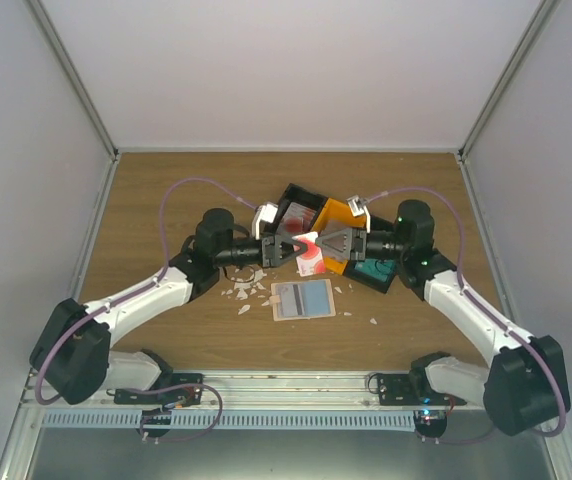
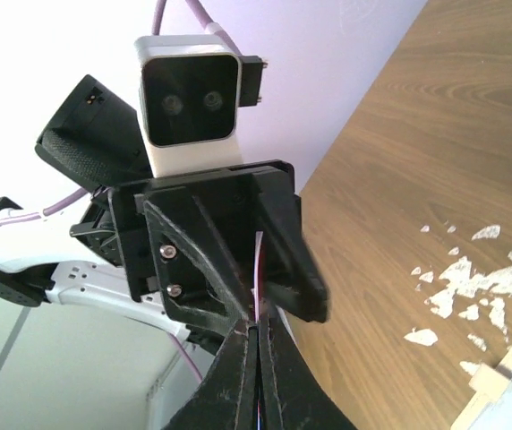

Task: Put the credit cards into the card holder
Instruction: Place the credit card in the storage box, then insert the credit card into the card holder.

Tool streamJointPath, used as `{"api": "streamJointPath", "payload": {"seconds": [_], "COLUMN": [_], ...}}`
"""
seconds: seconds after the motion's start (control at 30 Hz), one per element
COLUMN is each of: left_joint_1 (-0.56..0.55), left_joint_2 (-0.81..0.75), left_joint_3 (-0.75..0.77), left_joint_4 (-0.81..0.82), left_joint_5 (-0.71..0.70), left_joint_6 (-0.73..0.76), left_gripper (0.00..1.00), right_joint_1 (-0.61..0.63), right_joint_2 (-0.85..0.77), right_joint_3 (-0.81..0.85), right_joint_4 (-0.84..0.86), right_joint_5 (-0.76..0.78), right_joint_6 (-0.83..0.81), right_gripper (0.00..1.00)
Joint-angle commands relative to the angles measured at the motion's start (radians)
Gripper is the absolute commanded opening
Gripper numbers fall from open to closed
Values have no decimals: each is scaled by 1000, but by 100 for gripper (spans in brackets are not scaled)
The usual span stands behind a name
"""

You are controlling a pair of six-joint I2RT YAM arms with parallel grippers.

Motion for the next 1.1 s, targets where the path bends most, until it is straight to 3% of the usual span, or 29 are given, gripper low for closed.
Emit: {"api": "streamJointPath", "payload": {"seconds": [0.0, 0.07, 0.1, 0.17, 0.27, 0.6, 0.73, 0.83, 0.9, 0.97, 1.07], "left_joint_1": [-24, -27, -29, -31, -34, -39, -39, -39, -43, -54, -62], "left_joint_2": [-48, -66, -72, -82, -92, -82, -72, -61, -61, -67, -54], "left_joint_3": [-30, -44, -52, -60, -69, -70, -70, -61, -45, -26, -38], "left_joint_4": [102, 103, 104, 105, 118, 141, 140, 85, -22, -173, -304], "left_joint_5": [24, 15, 13, 10, 13, 27, 28, 7, -53, -190, -346], "left_joint_6": [-28, -31, -33, -40, -55, -70, -72, -49, 9, 90, 165], "left_gripper": [20, 7, 2, 0, 0, 0, 1, 15, 37, 52, 59], "right_joint_1": [9, 10, 9, 11, 19, 42, 44, 44, 45, 43, 42], "right_joint_2": [-56, -77, -89, -116, -143, -156, -149, -153, -151, -146, -141], "right_joint_3": [-51, -67, -84, -108, -144, -180, -183, -181, -165, -153, -160], "right_joint_4": [81, 83, 87, 88, 86, 81, 83, 62, -25, -138, -252], "right_joint_5": [-22, -10, -2, 12, 16, 2, 11, 40, 96, 167, 268], "right_joint_6": [78, 79, 78, 65, 52, 39, 33, 16, -28, -87, -150], "right_gripper": [0, 1, 7, 22, 30, 18, 1, 0, 1, 1, 1]}}
